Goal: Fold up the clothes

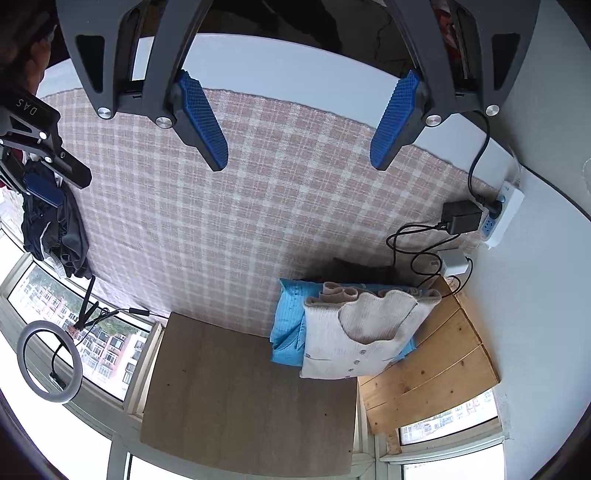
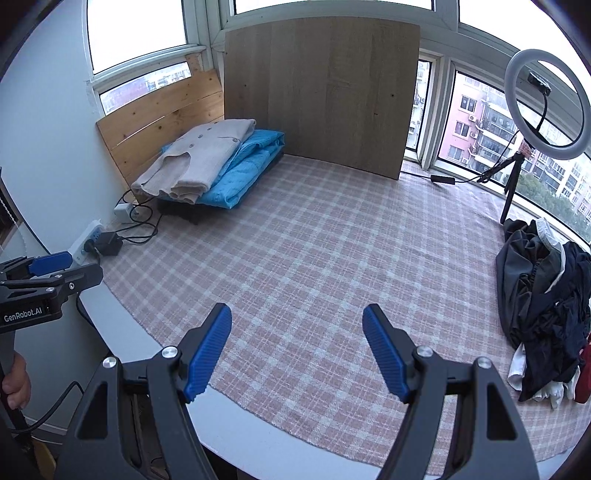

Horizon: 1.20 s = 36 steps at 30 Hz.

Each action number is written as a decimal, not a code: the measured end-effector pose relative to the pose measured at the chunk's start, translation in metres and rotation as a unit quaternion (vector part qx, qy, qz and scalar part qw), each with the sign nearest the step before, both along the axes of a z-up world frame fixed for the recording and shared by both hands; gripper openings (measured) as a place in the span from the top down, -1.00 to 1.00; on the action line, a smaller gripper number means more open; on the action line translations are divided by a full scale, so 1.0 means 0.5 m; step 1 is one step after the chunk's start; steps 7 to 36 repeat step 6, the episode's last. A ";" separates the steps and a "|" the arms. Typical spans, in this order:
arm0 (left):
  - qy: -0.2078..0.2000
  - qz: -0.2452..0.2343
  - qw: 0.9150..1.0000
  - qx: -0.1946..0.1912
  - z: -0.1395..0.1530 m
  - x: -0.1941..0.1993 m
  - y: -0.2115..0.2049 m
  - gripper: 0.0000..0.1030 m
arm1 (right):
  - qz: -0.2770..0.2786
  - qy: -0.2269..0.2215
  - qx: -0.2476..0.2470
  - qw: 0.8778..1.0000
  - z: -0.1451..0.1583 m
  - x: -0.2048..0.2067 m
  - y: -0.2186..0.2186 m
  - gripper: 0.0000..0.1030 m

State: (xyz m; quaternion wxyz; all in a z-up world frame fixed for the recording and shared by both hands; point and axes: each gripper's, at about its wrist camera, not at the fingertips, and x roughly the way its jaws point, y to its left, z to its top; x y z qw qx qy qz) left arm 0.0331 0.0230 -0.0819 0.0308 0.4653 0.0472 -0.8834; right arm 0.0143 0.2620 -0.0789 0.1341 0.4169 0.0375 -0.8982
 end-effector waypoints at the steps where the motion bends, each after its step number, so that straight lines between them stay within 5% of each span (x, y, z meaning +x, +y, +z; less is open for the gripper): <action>1: 0.000 0.001 1.000 0.000 0.000 -0.002 -0.003 -0.51 | 0.000 -0.001 0.001 1.000 -0.001 -0.002 0.000 -0.41; 36: 0.019 -0.006 1.000 0.002 0.018 0.009 -0.002 -0.51 | -0.002 -0.002 0.005 1.000 -0.006 -0.004 -0.005 -0.41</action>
